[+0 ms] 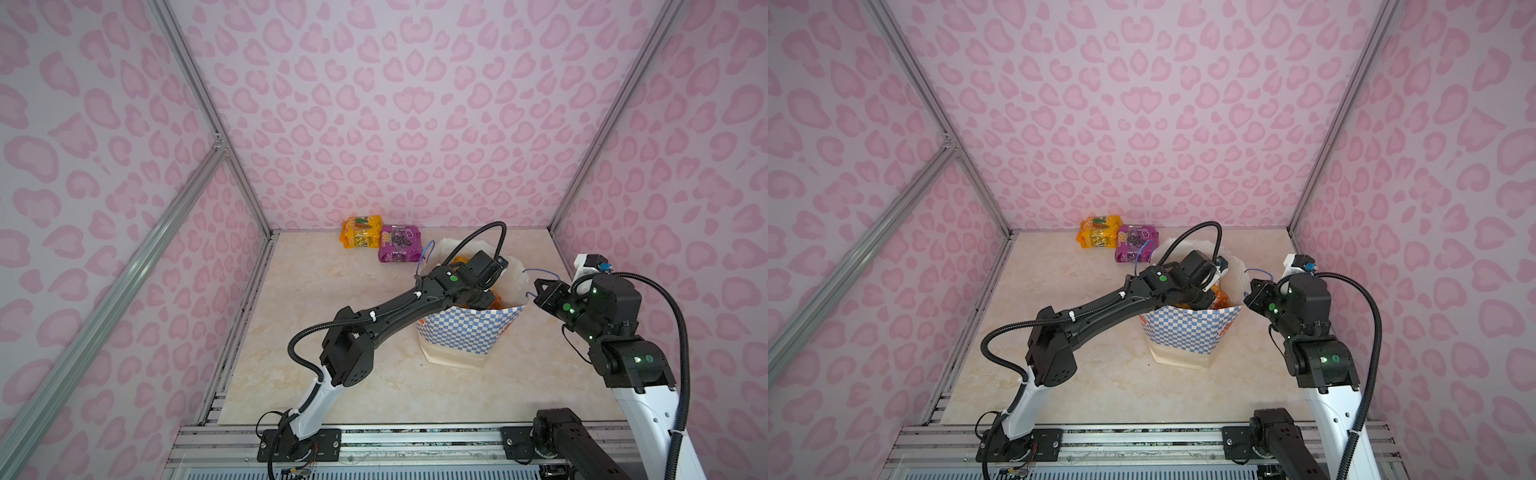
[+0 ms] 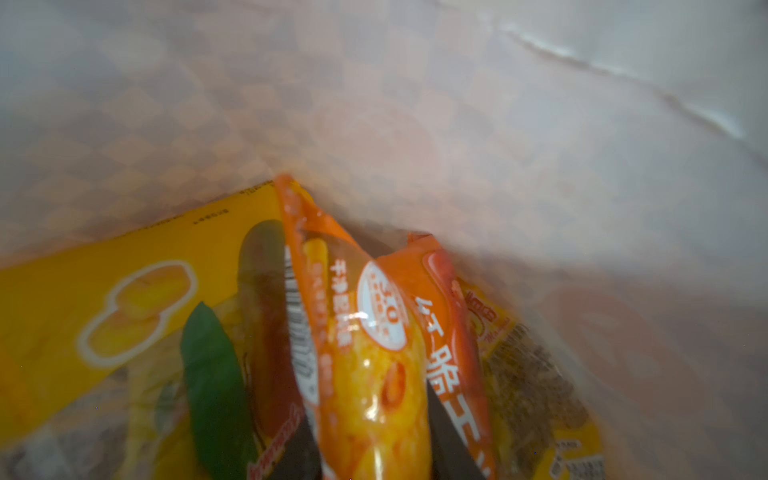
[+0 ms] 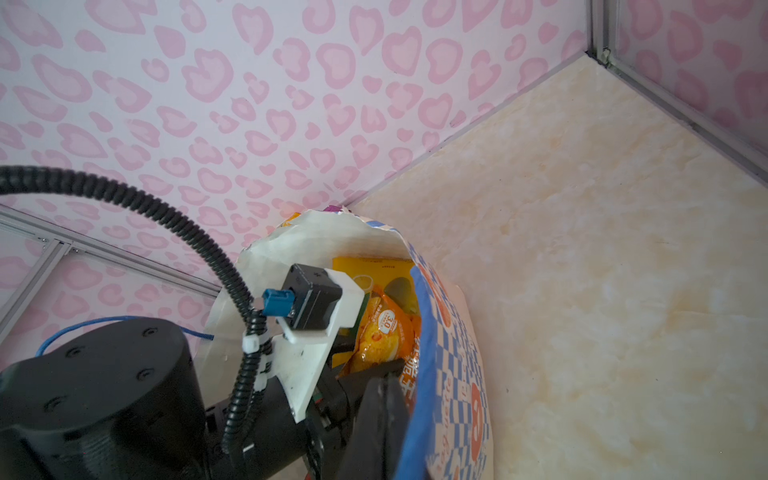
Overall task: Place the snacks into the paper bag
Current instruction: 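Open the left gripper to release the orange pack into the bag, then withdraw the left gripper from the bag toward the purple pack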
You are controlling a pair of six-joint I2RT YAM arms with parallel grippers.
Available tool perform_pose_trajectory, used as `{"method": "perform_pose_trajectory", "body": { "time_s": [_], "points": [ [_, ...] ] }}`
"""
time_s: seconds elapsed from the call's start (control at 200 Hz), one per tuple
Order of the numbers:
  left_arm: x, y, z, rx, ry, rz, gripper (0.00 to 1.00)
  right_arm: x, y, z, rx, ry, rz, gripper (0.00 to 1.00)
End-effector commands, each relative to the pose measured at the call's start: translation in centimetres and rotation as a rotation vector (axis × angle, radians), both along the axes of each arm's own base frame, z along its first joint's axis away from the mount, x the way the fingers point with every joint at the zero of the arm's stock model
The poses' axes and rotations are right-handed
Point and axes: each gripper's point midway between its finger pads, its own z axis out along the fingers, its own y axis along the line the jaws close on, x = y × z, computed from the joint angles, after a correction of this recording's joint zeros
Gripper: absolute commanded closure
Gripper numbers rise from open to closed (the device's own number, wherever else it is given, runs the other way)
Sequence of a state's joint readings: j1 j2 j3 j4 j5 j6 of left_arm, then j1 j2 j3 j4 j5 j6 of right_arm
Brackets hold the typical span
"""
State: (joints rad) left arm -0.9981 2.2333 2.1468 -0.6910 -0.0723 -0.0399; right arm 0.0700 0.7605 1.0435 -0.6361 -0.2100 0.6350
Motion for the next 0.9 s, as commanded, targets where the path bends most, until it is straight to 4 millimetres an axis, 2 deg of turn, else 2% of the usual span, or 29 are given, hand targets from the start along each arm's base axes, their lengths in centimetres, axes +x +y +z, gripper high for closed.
{"method": "perform_pose_trajectory", "body": {
  "time_s": [0.0,0.16,0.295,0.325,0.535,0.76,0.895],
  "points": [
    [0.0,1.6,-0.7,0.025,0.074,0.069,0.5,-0.1,0.1,0.3,-0.001,-0.009,0.004,1.0],
    [-2.1,0.0,3.6,-0.13,0.123,-0.031,0.28,-0.2,0.0,0.4,-0.009,-0.01,0.002,1.0],
    [-3.6,-0.2,7.4,-0.219,0.141,-0.077,0.13,-0.2,-0.1,-0.1,-0.015,0.001,0.0,1.0],
    [-3.8,0.0,8.3,-0.238,0.141,-0.085,0.01,-0.2,-0.1,-0.3,-0.016,0.005,-0.001,1.0],
    [-5.7,0.9,14.5,-0.375,0.119,-0.127,0.03,-0.1,-0.1,-0.5,-0.018,0.007,0.0,1.0],
    [-6.9,2.7,18.6,-0.476,0.069,-0.123,0.03,-0.4,-0.3,-0.4,-0.03,0.004,-0.006,1.0],
    [-9.1,4.0,22.0,-0.566,0.07,-0.177,0.03,-0.5,-0.4,-0.7,-0.035,0.01,-0.009,1.0]
  ]
}}
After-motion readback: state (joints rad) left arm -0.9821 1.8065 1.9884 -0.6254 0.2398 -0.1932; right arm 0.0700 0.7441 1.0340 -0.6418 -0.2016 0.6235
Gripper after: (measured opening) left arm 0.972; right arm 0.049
